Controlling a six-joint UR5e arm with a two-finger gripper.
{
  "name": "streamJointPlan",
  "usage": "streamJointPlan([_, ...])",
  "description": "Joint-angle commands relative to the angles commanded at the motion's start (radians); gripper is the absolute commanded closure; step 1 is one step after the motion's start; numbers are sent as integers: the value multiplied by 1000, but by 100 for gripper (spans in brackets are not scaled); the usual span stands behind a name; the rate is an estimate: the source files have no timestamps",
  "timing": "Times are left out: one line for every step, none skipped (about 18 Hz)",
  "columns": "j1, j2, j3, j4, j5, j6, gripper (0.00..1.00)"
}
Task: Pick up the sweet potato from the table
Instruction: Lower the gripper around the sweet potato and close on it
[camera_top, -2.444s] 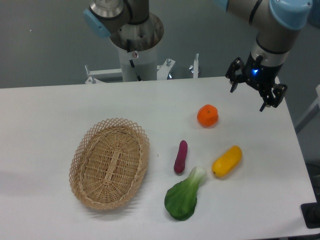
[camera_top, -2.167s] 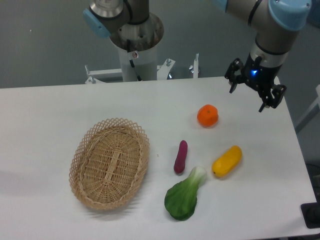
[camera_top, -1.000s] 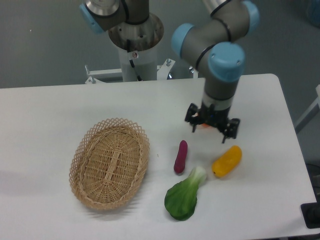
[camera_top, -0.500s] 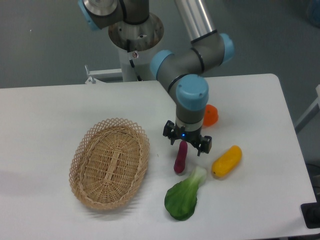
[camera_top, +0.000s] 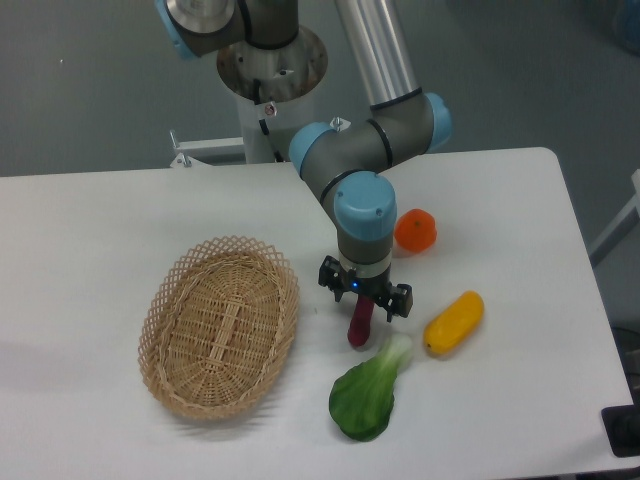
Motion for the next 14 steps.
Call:
streamJointPlan([0, -2, 0, 9, 0, 0, 0])
streamJointPlan([-2, -6, 0, 11, 0, 0, 0])
streamJointPlan([-2, -6, 0, 11, 2, -2, 0])
streamJointPlan([-2, -8, 0, 11, 2, -2, 0])
streamJointPlan([-2, -9, 0, 12, 2, -2, 0])
streamJointPlan([-2, -11, 2, 12, 14, 0, 1])
streamJointPlan([-3, -14, 3, 20, 37, 0, 9])
streamJointPlan([-6, -15, 5, 23, 49, 3, 23])
streamJointPlan([-8, -17, 6, 23, 49, 6, 39])
streamJointPlan([-8, -17, 8, 23, 49, 9, 49])
streamJointPlan([-8, -17, 8, 22, 49, 9, 56])
streamJointPlan([-8, -18, 9, 22, 49, 9, 64])
streamJointPlan([-8, -17, 11, 22, 49, 11, 68])
streamJointPlan([-8, -15, 12, 22, 49, 12, 72])
